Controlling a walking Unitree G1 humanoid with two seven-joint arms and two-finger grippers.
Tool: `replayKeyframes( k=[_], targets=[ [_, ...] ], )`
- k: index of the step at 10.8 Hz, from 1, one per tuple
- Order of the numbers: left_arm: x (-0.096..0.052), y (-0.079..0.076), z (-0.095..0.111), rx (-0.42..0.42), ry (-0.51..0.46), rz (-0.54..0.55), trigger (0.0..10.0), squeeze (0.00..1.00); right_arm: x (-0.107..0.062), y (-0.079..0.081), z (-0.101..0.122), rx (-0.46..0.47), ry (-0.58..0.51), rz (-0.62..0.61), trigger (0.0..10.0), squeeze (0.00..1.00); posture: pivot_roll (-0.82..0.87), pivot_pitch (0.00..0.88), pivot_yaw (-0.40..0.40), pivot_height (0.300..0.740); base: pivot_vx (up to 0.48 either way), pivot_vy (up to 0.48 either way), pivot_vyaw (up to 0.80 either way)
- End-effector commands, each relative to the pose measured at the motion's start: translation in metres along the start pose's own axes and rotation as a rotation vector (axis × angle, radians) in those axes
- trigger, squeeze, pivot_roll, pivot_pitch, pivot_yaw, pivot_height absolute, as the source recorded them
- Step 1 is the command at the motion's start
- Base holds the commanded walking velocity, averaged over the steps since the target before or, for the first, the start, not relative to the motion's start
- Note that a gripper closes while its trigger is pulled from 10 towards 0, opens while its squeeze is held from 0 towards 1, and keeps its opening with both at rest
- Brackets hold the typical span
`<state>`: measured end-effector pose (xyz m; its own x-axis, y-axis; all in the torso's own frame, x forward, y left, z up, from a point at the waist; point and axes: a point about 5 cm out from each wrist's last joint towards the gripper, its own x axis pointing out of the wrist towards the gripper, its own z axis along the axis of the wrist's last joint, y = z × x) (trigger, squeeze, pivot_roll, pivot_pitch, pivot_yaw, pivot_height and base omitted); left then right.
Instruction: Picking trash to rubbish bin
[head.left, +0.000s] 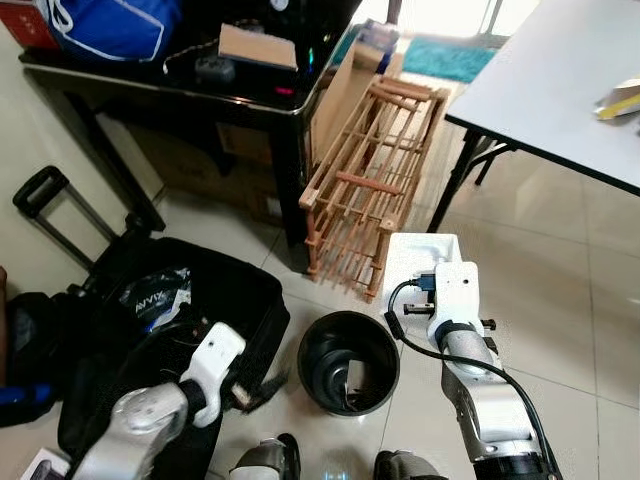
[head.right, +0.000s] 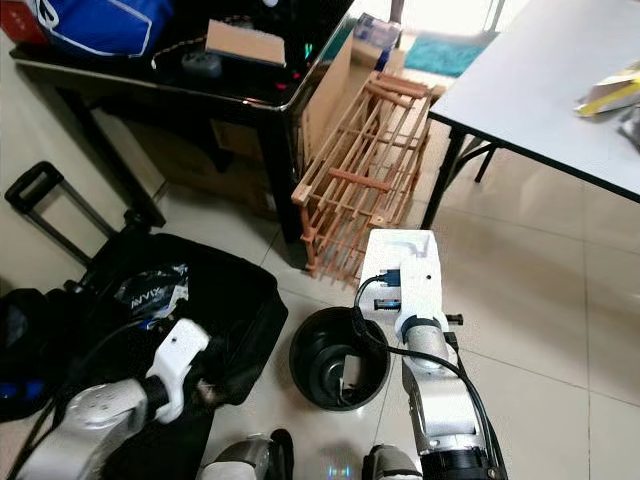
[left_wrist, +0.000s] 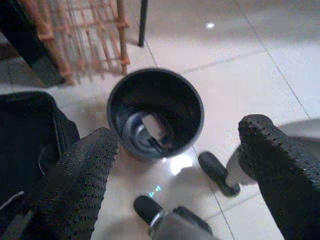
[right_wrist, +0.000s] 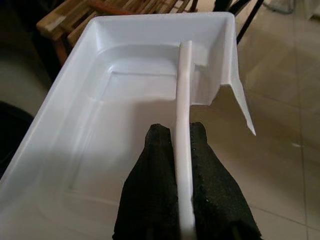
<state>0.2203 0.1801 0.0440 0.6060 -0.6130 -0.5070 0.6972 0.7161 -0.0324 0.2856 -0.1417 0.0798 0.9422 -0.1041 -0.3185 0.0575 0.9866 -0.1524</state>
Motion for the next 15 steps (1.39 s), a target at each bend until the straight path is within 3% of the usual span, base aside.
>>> replayKeyframes(
  k=[1, 4, 9, 13, 15],
  targets=[
    [-0.006, -0.006, -0.01, -0.004, 0.045, -0.054, 10.0, 0.0, 0.001, 0.004, -0.003, 0.0, 0.022, 0.022, 10.0, 0.0, 0.13, 0.285, 0.059, 0.74, 0.0, 0.0, 0.0],
    [-0.019, -0.002, -0.024, 0.017, 0.109, -0.079, 10.0, 0.0, 0.005, 0.007, -0.008, -0.01, 0.049, 0.051, 10.0, 0.0, 0.15, 0.302, 0.058, 0.74, 0.0, 0.0, 0.0],
    [-0.036, -0.011, -0.014, 0.017, 0.109, -0.125, 10.0, 0.0, 0.009, 0.009, -0.01, -0.021, 0.063, 0.067, 10.0, 0.0, 0.17, 0.313, 0.052, 0.74, 0.0, 0.0, 0.0],
    [-0.031, -0.01, -0.001, -0.051, 0.027, -0.068, 10.0, 0.0, 0.013, 0.006, -0.013, -0.032, 0.067, 0.064, 10.0, 0.0, 0.16, 0.312, 0.047, 0.74, 0.0, 0.0, 0.0],
    [-0.029, -0.018, -0.005, -0.042, 0.031, -0.045, 10.0, 0.0, 0.016, 0.003, -0.014, -0.038, 0.07, 0.055, 10.0, 0.0, 0.16, 0.312, 0.043, 0.74, 0.0, 0.0, 0.0]
  ],
)
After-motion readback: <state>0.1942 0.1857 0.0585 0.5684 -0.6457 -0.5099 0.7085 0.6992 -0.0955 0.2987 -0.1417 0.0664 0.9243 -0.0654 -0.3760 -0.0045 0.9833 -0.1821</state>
